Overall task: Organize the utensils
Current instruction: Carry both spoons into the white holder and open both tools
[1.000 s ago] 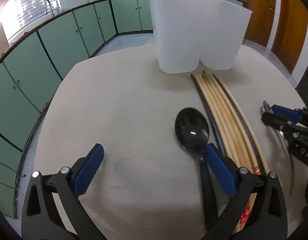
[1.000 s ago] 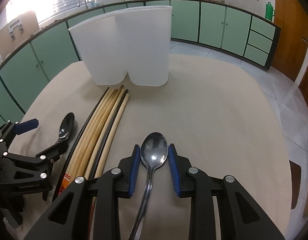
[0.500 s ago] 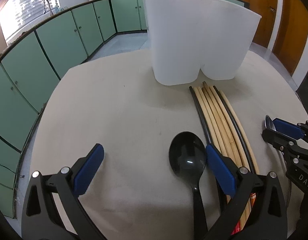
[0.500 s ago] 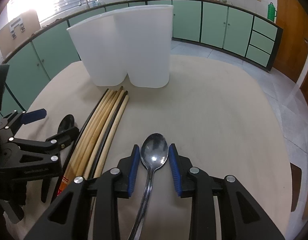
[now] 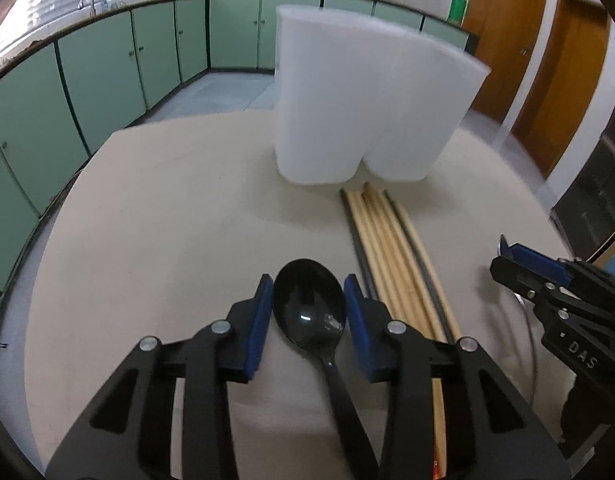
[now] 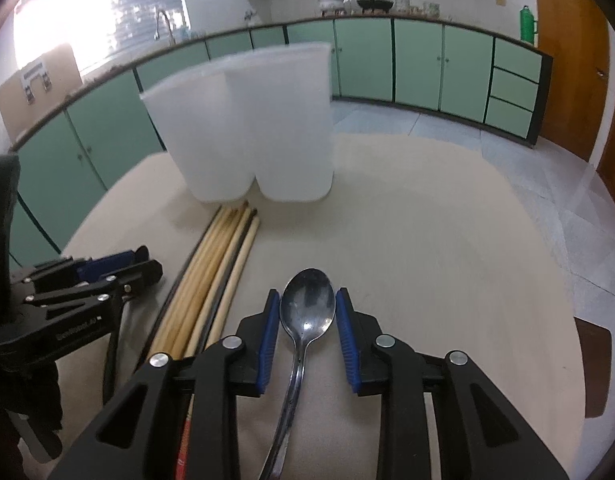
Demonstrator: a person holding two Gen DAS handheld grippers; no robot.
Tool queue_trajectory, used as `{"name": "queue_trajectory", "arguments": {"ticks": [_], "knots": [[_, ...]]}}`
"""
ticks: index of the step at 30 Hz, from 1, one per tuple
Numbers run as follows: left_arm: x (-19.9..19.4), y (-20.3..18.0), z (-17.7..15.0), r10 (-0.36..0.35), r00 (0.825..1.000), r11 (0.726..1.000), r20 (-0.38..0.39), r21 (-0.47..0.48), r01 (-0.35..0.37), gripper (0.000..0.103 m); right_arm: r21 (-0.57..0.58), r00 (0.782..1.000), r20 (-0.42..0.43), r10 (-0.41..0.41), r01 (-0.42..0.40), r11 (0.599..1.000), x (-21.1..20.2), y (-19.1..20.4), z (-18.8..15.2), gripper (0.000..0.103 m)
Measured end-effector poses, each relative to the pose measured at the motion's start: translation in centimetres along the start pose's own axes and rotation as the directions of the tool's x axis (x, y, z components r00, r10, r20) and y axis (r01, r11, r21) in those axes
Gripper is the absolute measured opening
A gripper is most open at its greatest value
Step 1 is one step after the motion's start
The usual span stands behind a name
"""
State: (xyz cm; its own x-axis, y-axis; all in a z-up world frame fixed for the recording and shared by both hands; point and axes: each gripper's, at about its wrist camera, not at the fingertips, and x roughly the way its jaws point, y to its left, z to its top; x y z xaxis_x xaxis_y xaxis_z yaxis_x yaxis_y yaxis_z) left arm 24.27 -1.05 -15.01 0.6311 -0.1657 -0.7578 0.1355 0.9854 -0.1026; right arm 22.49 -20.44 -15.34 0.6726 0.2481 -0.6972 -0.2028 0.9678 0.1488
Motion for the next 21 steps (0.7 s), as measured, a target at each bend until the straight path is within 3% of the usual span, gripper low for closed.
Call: {"name": "queue_trajectory", "arguments": {"ticks": [5, 14, 17, 21], "knots": [[-3.4, -0.3, -0.8, -0.049, 0.989, 0.999, 0.143, -0.004, 0.050, 0.035, -0.014, 0.996, 0.092, 0.004, -0.003, 1.000, -2.2, -0.2, 0.2, 0.028], [-7.3, -0.3, -0.1, -0.038, 0.953, 0.999, 0.300, 0.038, 0.028, 0.035, -0.023, 0.975, 0.222, 0.025, -0.020, 1.000, -5.4, -0.4, 2.8, 0.028], [-8.9, -0.7, 1.1, -0.039, 0.935, 0.999, 0.353, 0.049, 0.023, 0.035, -0.028, 0.963, 0.267, 0.040, -0.033, 0.999, -6.6, -0.3, 4.5, 0.028], [-11.2, -1.2, 3.9, -0.050, 0.896, 0.997, 0.441, 0.067, 0.023, 0.035, -0.042, 0.936, 0.345, 0.070, -0.059, 0.997, -8.2, -0.4, 8.0, 0.028]]}}
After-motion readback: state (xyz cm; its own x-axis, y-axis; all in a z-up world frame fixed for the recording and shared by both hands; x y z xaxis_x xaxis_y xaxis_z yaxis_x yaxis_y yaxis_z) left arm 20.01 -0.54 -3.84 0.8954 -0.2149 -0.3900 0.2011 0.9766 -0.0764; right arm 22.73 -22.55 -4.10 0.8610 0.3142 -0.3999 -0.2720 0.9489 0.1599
